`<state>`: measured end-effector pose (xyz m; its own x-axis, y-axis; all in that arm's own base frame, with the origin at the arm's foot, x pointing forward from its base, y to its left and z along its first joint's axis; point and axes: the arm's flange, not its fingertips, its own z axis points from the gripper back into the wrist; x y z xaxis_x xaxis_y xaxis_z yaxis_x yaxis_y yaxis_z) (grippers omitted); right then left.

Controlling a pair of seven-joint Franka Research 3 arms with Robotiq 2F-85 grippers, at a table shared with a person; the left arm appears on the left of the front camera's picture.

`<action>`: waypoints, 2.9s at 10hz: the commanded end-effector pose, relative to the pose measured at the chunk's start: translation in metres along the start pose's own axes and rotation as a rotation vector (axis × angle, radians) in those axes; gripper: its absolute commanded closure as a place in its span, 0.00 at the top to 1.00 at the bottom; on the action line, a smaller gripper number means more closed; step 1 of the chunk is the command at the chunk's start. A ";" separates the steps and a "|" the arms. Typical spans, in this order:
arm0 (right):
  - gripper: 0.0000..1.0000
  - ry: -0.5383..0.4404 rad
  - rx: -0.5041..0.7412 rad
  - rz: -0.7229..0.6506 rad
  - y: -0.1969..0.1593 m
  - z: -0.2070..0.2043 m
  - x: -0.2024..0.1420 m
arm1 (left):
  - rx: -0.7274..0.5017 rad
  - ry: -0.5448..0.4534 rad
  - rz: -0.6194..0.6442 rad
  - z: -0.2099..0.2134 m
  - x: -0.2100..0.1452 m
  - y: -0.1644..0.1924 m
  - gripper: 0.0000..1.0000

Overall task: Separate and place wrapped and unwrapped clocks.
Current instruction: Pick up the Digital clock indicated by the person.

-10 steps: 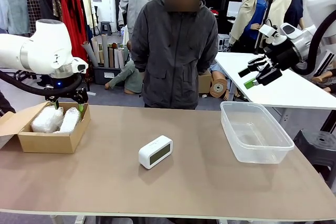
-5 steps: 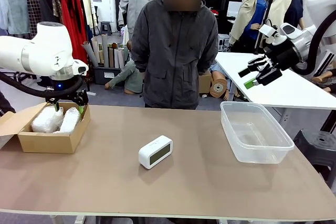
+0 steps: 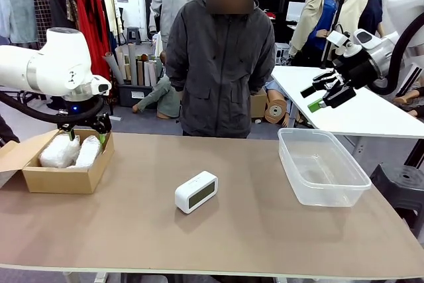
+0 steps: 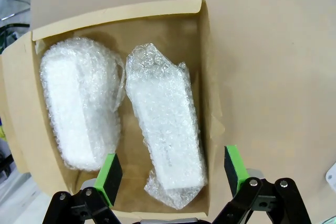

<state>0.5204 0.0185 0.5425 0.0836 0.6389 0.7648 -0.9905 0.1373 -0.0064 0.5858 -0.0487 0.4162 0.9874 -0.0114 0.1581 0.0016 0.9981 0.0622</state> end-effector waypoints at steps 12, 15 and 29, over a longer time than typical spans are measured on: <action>1.00 0.000 -0.003 0.002 0.001 0.000 0.001 | -0.741 -0.265 -0.807 0.082 0.000 0.023 1.00; 1.00 0.000 -0.003 0.002 0.001 0.000 0.001 | -0.704 -0.514 -0.954 0.114 -0.003 0.027 1.00; 1.00 0.000 -0.003 0.002 0.001 0.000 0.001 | -0.786 -0.743 -1.405 0.146 -0.010 0.043 1.00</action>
<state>0.5204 0.0185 0.5425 0.0836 0.6389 0.7648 -0.9905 0.1373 -0.0064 0.5567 -0.0140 0.5590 -0.0964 -0.6034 0.7916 0.9927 -0.0005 0.1206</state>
